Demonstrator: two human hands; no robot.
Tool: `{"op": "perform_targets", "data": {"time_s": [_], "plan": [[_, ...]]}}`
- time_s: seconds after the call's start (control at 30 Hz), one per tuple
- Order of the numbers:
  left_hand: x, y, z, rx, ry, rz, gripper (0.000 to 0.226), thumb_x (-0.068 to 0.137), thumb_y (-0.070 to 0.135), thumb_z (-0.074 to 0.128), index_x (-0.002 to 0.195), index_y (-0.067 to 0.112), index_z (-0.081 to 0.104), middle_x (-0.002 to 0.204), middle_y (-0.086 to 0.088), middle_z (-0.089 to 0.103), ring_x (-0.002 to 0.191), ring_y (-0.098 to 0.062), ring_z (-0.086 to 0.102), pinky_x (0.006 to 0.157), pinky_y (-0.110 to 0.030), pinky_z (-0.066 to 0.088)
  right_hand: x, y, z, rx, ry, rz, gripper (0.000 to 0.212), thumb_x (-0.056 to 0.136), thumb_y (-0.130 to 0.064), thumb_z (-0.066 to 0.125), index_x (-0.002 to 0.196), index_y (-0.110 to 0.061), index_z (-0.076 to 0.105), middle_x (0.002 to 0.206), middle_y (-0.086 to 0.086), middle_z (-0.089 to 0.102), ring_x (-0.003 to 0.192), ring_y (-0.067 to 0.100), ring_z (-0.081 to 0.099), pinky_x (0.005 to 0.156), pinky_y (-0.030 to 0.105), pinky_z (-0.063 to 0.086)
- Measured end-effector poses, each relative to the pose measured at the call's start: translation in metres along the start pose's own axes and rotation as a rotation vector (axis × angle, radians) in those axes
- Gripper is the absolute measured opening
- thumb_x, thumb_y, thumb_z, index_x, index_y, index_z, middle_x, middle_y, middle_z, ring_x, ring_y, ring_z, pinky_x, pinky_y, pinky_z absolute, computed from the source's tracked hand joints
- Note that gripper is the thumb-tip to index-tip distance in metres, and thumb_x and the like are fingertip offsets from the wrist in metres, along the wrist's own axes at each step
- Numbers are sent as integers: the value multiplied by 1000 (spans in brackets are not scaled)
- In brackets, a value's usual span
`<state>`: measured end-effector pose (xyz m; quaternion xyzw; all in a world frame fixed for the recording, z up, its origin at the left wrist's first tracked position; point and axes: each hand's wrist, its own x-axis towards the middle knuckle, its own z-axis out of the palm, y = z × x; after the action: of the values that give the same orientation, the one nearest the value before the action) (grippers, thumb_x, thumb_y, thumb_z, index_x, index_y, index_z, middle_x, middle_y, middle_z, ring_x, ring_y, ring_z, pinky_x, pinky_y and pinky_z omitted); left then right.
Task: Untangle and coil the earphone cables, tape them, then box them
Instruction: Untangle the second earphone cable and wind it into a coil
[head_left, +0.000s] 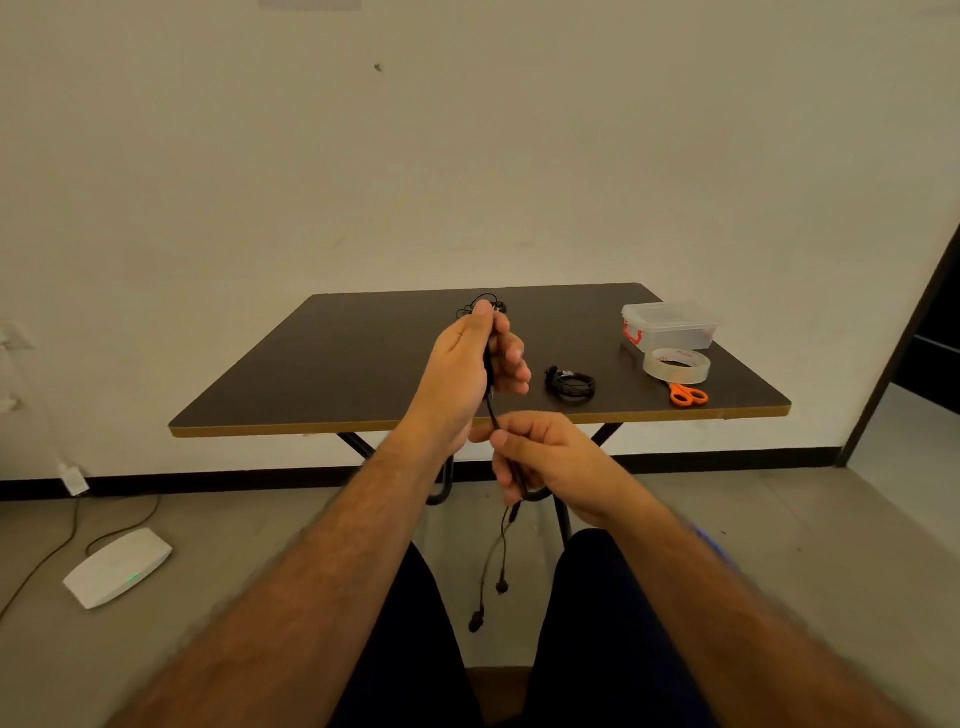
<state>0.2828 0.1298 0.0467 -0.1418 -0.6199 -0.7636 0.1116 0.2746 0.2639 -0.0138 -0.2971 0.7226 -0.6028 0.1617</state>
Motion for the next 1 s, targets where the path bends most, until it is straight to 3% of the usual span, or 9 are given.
{"op": "perform_targets", "data": {"time_s": [0.17, 0.3, 0.47, 0.53, 0.63, 0.73, 0.83, 1.0], "plan": [[1, -5, -2, 10, 108, 2, 35, 108, 31, 27, 98, 12, 54, 75, -3, 67, 73, -22, 70, 70, -36, 58, -4, -13, 0, -256, -125, 26, 24, 104, -19, 44, 120, -14, 63, 71, 4, 61, 62, 18, 59, 68, 35, 53], [2, -10, 0, 214, 117, 24, 32, 108, 31, 28, 98, 15, 55, 79, -2, 69, 80, -20, 70, 78, -38, 57, -8, -29, -4, -395, -101, 21, 22, 103, -20, 48, 120, -18, 61, 70, 0, 63, 60, 13, 61, 55, 27, 50], [-2, -17, -6, 590, 43, -36, 35, 107, 35, 32, 98, 15, 59, 79, 0, 67, 72, -12, 64, 65, -29, 52, -8, -45, -18, -563, -52, -88, 13, 97, -17, 57, 100, -10, 67, 65, 0, 60, 56, 11, 57, 61, 32, 56], [-3, -19, -7, 662, -8, -76, 42, 107, 38, 31, 94, 12, 62, 73, 0, 63, 65, -9, 59, 61, -27, 49, -7, -51, -25, -608, -19, -116, 11, 96, -18, 60, 96, -16, 71, 67, -6, 63, 57, 7, 56, 60, 23, 54], [-7, -19, -7, 559, -122, -178, 55, 105, 48, 24, 75, 15, 57, 57, 4, 51, 45, -5, 43, 46, -22, 36, -5, -57, -38, -601, 55, -155, 7, 92, -17, 66, 95, -18, 73, 76, -6, 71, 61, 1, 59, 60, 14, 46], [-9, -15, -6, 362, -240, -344, 58, 100, 60, 21, 74, 18, 50, 58, 5, 43, 44, -5, 28, 43, -21, 20, -1, -60, -48, -550, 129, -246, 2, 89, -14, 70, 89, -15, 72, 73, -8, 71, 68, 1, 64, 67, 15, 48], [-11, -12, -3, 231, -310, -430, 57, 97, 65, 21, 75, 19, 45, 56, 6, 37, 44, -5, 22, 42, -20, 16, 4, -59, -54, -450, 130, -308, 5, 89, -10, 69, 87, -14, 70, 73, -3, 72, 71, 8, 68, 72, 18, 50], [-12, -8, -1, 84, -364, -526, 54, 97, 66, 24, 73, 20, 40, 58, 7, 26, 46, -6, 20, 41, -18, 20, 8, -52, -58, -213, 169, -367, 16, 88, 2, 67, 89, -14, 68, 78, -2, 71, 71, 8, 67, 66, 19, 52]]}}
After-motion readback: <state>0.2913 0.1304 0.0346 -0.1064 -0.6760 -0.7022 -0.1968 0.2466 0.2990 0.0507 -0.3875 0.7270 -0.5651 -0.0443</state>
